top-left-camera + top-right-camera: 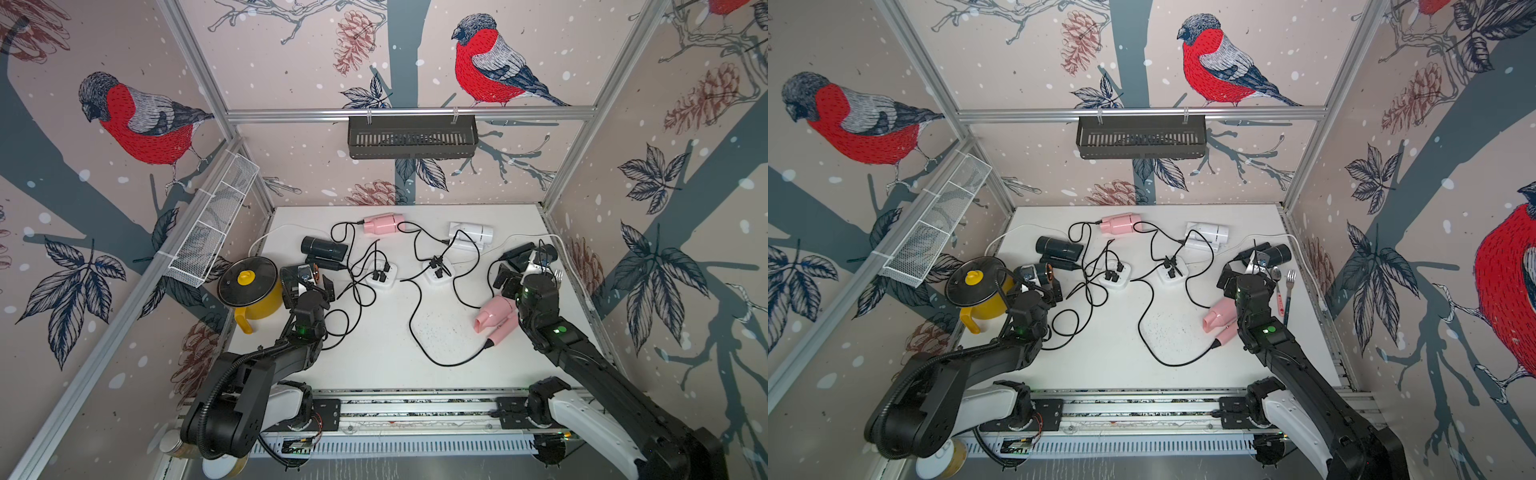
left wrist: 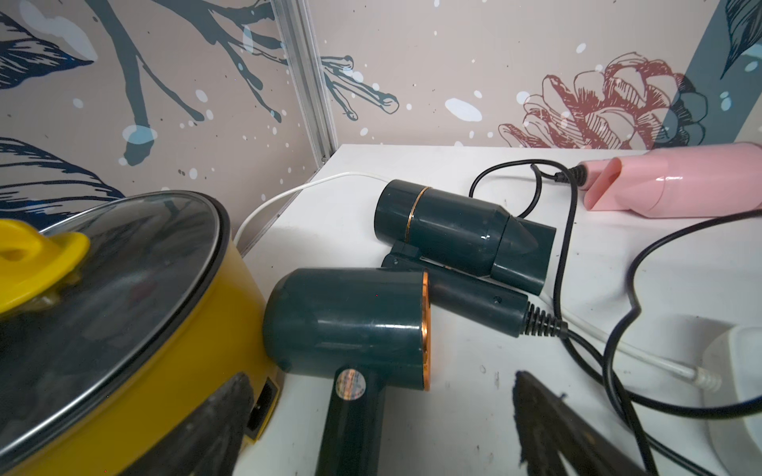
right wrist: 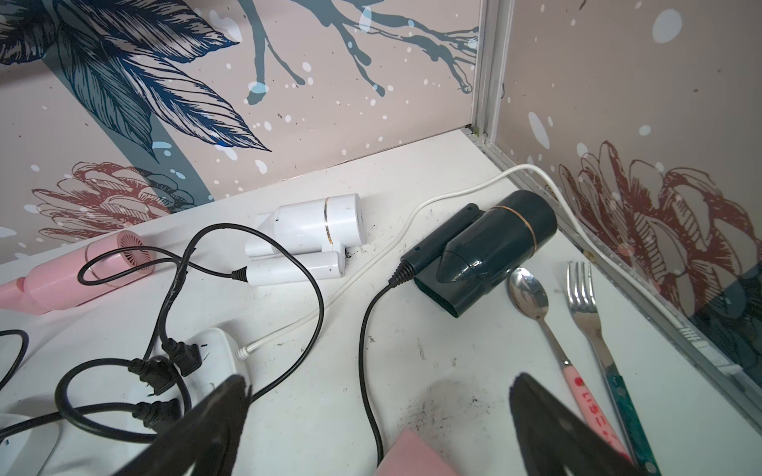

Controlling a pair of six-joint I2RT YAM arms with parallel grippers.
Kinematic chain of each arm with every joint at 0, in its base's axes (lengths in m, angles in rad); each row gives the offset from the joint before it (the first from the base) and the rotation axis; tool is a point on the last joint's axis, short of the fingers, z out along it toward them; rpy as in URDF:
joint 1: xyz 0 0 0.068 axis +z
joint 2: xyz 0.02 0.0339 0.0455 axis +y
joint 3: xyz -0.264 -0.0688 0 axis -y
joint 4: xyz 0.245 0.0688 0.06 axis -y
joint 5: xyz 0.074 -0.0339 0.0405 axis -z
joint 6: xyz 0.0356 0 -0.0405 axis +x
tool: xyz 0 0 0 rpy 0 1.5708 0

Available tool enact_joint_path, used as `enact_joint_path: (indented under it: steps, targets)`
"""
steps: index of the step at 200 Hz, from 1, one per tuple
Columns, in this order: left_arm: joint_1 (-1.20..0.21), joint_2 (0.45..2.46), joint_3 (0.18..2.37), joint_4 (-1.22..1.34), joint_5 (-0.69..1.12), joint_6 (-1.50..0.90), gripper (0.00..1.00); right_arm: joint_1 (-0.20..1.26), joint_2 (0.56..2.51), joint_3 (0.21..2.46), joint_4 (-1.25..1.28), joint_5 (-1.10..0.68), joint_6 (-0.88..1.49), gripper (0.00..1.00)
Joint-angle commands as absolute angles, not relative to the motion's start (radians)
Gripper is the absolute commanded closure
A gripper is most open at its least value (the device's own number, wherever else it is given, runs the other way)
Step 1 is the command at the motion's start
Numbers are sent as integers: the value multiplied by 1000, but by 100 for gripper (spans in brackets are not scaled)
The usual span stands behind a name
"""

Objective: Charge the blow dryers
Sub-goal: Reset both arms

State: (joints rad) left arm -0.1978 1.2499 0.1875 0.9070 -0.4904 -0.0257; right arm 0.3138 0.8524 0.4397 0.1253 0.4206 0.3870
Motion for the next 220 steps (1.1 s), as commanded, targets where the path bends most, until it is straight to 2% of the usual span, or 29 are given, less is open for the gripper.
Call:
enact_joint_path:
  steps: [1,16,52,75,90,137,220]
  targets:
    - [-184,1278,212,1019,-362,-14,3,295,868,401,256,439,354,1]
    - [-184,1309,260,966,-353,-6,3,288,884,377,315,493,350,1]
    - [-184,1328,231,1059,-313,61,3,250,942,323,459,536,263,1]
    - [-147,1456,160,1317,-298,52,3,212,997,309,528,518,256,1]
    - [-137,1518,155,1392,-279,55,3,201,1037,294,592,518,228,1]
    - [-58,1507,273,1142,-167,3,3,155,1172,242,847,491,131,1]
    - [-57,1500,284,1115,-171,-8,2,87,1439,178,1265,364,78,1]
